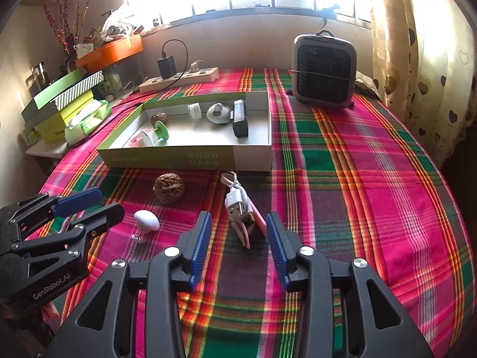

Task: Organize objects
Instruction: 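Withdraw both tools from the box toward the walnut and white egg-shaped item, then lower the left gripper onto the white egg-shaped item and close it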

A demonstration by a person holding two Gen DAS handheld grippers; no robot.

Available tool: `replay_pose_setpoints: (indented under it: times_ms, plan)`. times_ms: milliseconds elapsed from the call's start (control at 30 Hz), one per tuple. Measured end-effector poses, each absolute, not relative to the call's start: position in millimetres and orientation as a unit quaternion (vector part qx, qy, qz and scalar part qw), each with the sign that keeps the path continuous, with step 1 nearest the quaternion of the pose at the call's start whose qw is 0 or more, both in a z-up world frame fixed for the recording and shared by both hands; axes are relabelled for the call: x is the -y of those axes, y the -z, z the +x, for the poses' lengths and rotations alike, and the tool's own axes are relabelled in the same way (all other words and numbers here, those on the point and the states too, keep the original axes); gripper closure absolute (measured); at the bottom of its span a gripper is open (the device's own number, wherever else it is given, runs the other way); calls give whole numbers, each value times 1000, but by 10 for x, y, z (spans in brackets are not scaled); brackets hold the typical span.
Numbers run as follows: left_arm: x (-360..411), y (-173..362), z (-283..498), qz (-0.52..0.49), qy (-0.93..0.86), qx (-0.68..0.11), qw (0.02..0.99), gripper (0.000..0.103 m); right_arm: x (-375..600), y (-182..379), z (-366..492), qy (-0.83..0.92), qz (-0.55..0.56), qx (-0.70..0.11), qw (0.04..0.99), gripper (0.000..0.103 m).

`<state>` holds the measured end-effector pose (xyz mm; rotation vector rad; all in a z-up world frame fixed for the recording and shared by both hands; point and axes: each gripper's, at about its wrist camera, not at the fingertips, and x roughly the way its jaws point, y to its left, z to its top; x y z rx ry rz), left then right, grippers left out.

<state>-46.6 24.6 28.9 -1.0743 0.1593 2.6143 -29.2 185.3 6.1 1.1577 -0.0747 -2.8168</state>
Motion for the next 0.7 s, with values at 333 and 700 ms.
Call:
replay_pose_setpoints:
  times_ms: [333, 700]
  plan:
    - [-302, -224, -499, -393, -901, -36, 179, 61, -1904, -29, -267, 921, 385, 26, 47, 60]
    - [-451, -140, -597, -410, -890, -49, 194, 60, -1965, 6, -290, 918, 394, 24, 41, 59]
